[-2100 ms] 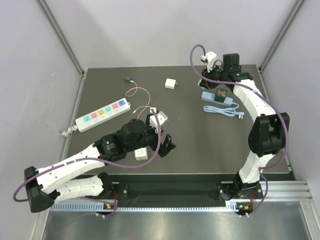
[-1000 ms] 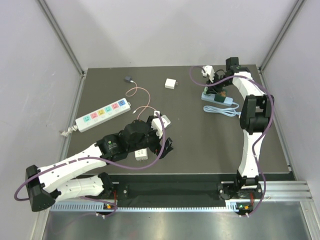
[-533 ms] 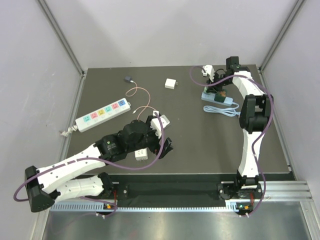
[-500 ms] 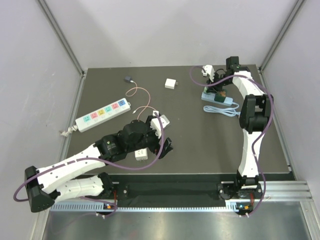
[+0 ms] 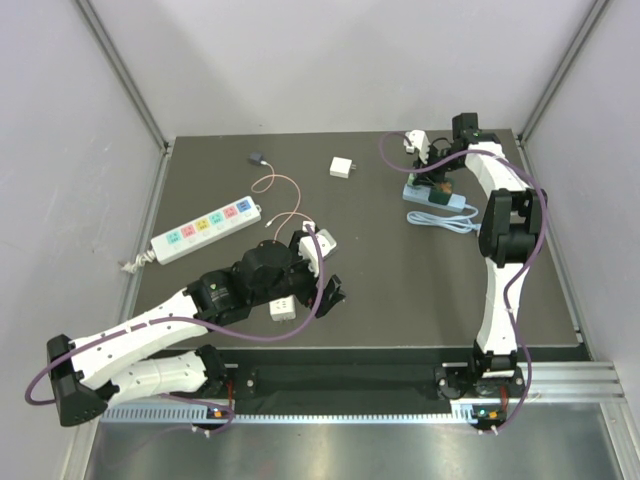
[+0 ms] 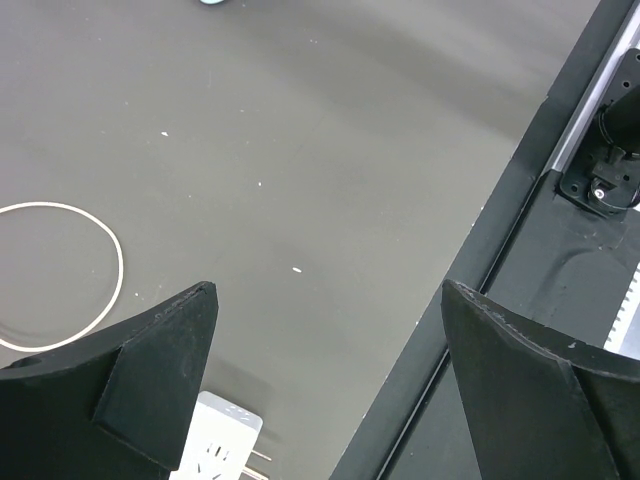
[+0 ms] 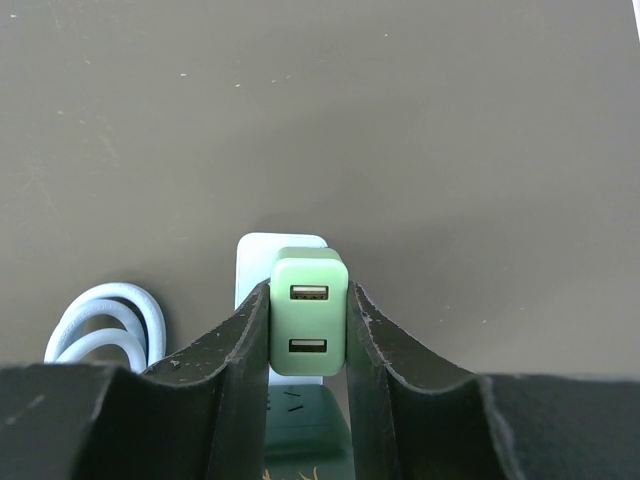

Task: Insert the plug

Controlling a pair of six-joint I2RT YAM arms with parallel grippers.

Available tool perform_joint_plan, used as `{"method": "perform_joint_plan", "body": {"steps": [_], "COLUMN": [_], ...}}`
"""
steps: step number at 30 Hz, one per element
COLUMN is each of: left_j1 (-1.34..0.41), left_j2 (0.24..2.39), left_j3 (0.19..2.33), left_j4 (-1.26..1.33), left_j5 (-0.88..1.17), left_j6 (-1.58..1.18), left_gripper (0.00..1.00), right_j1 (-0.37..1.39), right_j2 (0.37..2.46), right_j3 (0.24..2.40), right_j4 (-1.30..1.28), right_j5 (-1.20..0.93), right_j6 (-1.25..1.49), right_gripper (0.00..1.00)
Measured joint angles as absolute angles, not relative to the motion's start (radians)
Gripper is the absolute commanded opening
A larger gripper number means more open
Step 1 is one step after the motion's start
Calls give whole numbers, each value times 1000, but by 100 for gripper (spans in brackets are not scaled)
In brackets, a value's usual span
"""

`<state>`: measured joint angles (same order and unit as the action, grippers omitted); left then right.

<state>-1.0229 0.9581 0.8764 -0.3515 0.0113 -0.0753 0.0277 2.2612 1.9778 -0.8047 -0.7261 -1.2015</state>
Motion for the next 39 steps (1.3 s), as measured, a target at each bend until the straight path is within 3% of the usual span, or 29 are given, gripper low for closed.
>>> {"method": "perform_joint_plan", "body": {"steps": [39], "left_j1": [-1023], "left_j2": [946], "left_j3": [874], "left_j4": [-352], "left_j5": [33], "left_j6": [-75], "left_gripper": [98], "right_j1": [23], "right_j2": [2230], "right_j3": [1961], "right_j4": [-802], "right_j5": [-720], "right_j6": [-1175], "right_gripper": [0]}}
